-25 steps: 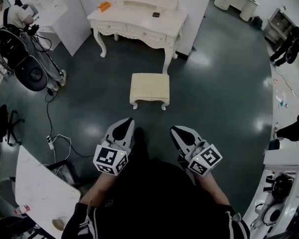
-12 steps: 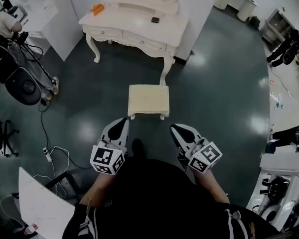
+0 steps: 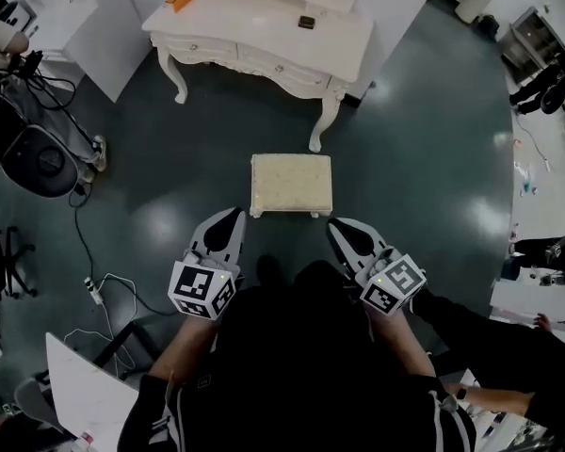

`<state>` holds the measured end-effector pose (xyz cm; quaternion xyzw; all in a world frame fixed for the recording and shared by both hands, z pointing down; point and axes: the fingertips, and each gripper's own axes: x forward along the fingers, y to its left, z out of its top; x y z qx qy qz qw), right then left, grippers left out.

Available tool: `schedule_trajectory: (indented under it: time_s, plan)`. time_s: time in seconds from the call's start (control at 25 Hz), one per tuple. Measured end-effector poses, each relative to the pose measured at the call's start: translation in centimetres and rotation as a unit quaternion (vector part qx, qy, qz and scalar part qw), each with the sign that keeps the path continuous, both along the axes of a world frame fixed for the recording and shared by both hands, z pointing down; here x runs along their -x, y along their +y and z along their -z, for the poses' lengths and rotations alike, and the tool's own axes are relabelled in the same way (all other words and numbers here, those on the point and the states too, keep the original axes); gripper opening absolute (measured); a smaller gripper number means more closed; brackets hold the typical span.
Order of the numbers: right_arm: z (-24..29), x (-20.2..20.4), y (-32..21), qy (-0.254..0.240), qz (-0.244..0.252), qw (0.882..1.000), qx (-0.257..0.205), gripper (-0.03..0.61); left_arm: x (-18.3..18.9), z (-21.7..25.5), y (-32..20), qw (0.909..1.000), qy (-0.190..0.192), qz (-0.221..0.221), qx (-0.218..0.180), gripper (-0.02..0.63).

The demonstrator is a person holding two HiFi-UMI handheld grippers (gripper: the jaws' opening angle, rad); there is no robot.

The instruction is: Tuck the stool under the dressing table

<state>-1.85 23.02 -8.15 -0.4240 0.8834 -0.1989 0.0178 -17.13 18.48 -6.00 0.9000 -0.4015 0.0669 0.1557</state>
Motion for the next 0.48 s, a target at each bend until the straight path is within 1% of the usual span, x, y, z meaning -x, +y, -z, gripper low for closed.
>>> schedule_trajectory:
  time_s: [0.2,0.36,0.48]
  plan:
    - [-1.0,0.4,-3.2,0.003,0.014,1.000,0.022,0.020,0.1,-1.4,-3.1,0.9997,-0.005,-0.001,0.023,0.006]
    - [-1.9,-0.6,-5.5,-0.001,0.026,0.999,0.036,0.020,-1.4,-2.2,-5.4,0.9993,-0.001,0.005,0.038,0.006]
    - [-3.1,-2.0,-6.9,-0.006,0.033,0.998,0.047,0.020,-2.7,-3.2,-6.5,0.9984,-0.006,0.014,0.054,0.006]
